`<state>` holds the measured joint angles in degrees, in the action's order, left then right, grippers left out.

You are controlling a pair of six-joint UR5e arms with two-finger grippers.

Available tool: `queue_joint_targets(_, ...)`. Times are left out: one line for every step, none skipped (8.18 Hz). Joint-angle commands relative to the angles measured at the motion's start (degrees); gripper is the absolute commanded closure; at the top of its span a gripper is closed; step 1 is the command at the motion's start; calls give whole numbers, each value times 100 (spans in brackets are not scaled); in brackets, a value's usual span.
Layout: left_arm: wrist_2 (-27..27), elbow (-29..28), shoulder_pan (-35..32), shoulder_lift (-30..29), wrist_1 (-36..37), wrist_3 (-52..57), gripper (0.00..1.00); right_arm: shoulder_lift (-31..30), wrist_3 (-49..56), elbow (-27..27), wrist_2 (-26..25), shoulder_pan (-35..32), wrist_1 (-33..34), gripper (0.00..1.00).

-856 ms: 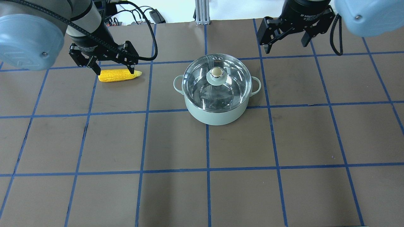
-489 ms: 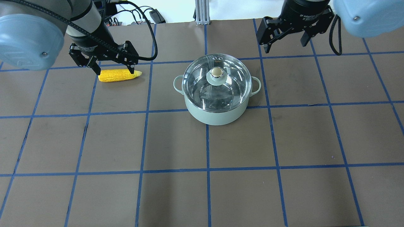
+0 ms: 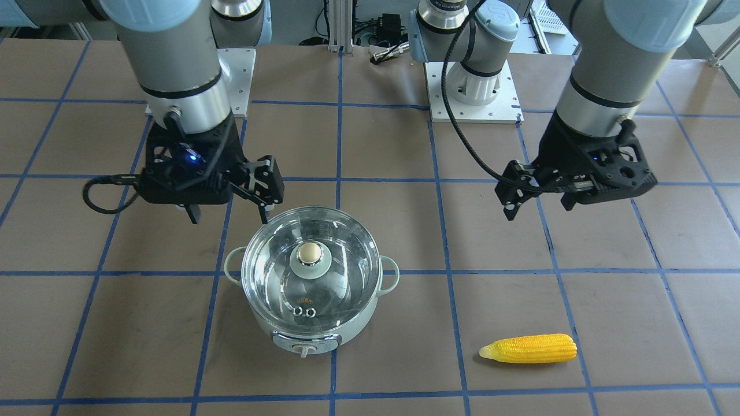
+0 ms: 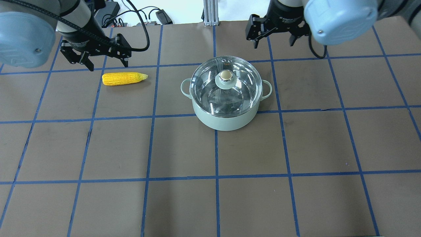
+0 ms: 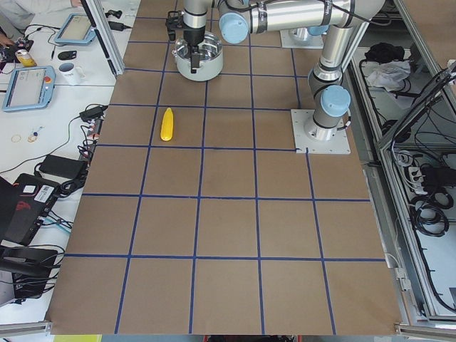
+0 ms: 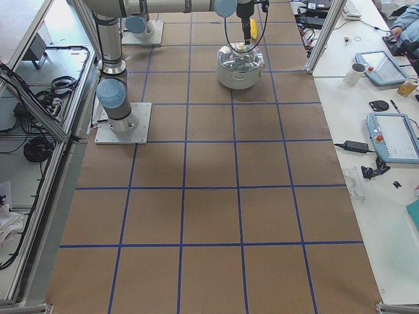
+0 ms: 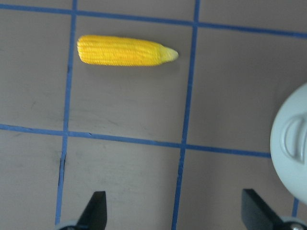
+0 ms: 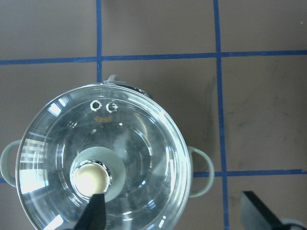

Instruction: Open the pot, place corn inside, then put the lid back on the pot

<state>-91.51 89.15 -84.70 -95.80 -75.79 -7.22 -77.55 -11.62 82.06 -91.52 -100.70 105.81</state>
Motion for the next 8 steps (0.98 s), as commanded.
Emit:
queue_joint_targets(11, 67, 594, -131, 513, -1627, 0, 748, -1206, -6, 55, -493, 729, 0)
queue_joint_targets(-94, 76, 647, -167, 521, -2321, 0, 907, -1403, -6, 55, -721, 896, 0)
queue_joint_targets(-95, 85, 752, -289, 539, -3050, 0, 996, -1518, -6, 47, -784, 915, 0)
queue_joint_targets(-34, 76, 840, -447, 548, -3431, 0, 1066, -1519, 37, 47, -785, 941, 0)
queue_joint_targets(-7, 76, 849, -587, 591, -3914, 0, 1119, -1510, 55, 55, -785, 941, 0)
queue_joint_targets(2, 76, 850, -702, 609, -4806, 0, 1128, -1536, 64, 47, -785, 933, 0)
queue_joint_targets(-15, 76, 850, -842, 627, -4928, 0, 1137, -1467, 73, -6, -785, 933, 0)
queue_joint_targets(-16, 68, 850, -1070, 862, -4938, 0, 1146, -1501, 108, -24, -785, 924, 0)
